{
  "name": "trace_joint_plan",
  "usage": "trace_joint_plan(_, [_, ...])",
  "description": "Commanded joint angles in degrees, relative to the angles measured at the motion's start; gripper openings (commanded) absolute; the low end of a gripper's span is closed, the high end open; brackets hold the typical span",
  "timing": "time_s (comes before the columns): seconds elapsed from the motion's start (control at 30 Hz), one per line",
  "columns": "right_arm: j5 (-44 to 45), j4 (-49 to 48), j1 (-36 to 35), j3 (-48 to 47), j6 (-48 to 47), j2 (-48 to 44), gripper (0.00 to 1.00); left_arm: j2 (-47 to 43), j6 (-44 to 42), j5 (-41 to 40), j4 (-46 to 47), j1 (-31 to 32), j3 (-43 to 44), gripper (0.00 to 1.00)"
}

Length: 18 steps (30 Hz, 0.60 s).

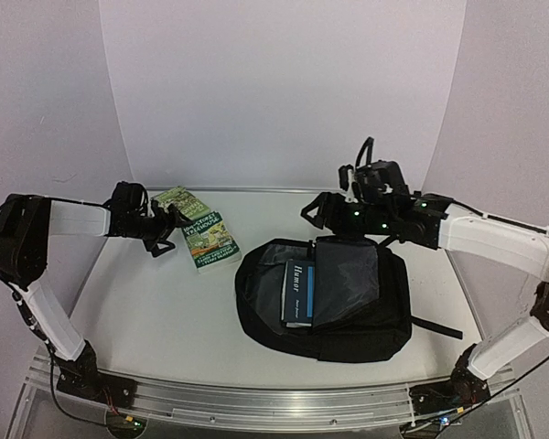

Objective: Pack the student bag
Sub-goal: Pick up the book from the center of the board.

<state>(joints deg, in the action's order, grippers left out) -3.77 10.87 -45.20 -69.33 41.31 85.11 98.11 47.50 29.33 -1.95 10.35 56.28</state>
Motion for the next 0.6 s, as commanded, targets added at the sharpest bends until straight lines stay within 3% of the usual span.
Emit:
trace_joint_plan(0.0, [-2.1,-8.5,-0.7,-5.6,0.6,7.2,0.67,6.0,2.3,1.5,7.9,-1.6,3.7,0.91])
trace_joint_plan(0.17, [-4.7,-9.0,-1.0,-14.2,-1.9,19.2,0.66,11.2,-0.2,0.1,4.9,-1.6,8.1,0.88])
trace_joint_plan(0.27, [-7.2,-9.1,-1.2,-19.6,-4.4,26.3,0.6,13.1,-2.5,-0.6,3.3,-1.6,9.5,0.85])
trace_joint_plan(0.57, [-14.5,-8.9,-1.2,-36.0,-8.2,45.2,0.59,16.4,-6.5,-2.7,-2.7,-1.5,12.0,0.66])
